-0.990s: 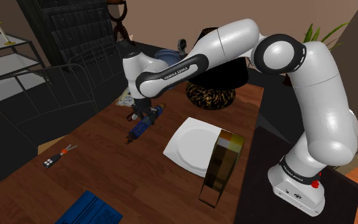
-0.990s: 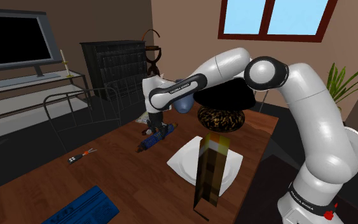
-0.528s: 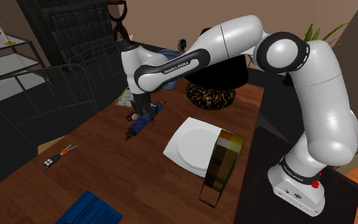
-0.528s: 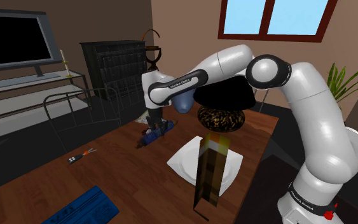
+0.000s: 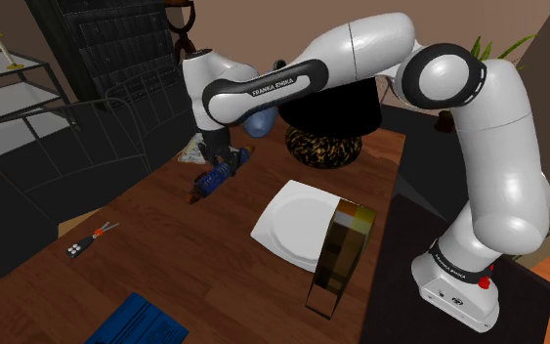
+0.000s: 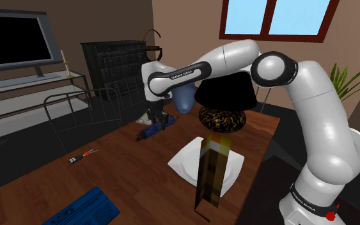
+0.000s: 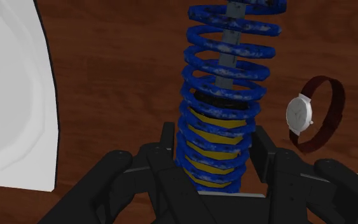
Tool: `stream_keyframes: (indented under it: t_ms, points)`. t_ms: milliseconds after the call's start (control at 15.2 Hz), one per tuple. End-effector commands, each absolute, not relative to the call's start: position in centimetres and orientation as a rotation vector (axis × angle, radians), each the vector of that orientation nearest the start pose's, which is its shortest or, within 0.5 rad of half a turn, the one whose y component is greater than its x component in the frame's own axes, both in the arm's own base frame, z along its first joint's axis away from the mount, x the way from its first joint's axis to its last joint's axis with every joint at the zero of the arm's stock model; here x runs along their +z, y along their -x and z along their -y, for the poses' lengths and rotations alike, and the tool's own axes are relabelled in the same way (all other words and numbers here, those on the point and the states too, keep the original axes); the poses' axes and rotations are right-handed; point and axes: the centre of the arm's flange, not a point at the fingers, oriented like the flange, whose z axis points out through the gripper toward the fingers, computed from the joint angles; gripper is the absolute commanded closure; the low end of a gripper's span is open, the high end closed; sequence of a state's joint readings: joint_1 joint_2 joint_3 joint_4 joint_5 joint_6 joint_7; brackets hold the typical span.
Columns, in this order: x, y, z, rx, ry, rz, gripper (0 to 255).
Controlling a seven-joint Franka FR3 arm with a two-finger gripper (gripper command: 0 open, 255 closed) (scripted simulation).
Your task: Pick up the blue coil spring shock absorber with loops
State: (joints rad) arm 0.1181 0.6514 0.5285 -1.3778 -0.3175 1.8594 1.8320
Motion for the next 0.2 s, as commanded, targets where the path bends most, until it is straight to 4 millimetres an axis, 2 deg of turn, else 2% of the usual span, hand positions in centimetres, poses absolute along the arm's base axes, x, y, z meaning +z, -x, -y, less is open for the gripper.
stream_keyframes:
  t_ms: [0,132]
  points:
    - [37.26,-61.96,-34.24,0.064,2.688,-1.761,255]
    - [37.34,-61.96,-34.24,0.064,2.688,-1.761,255]
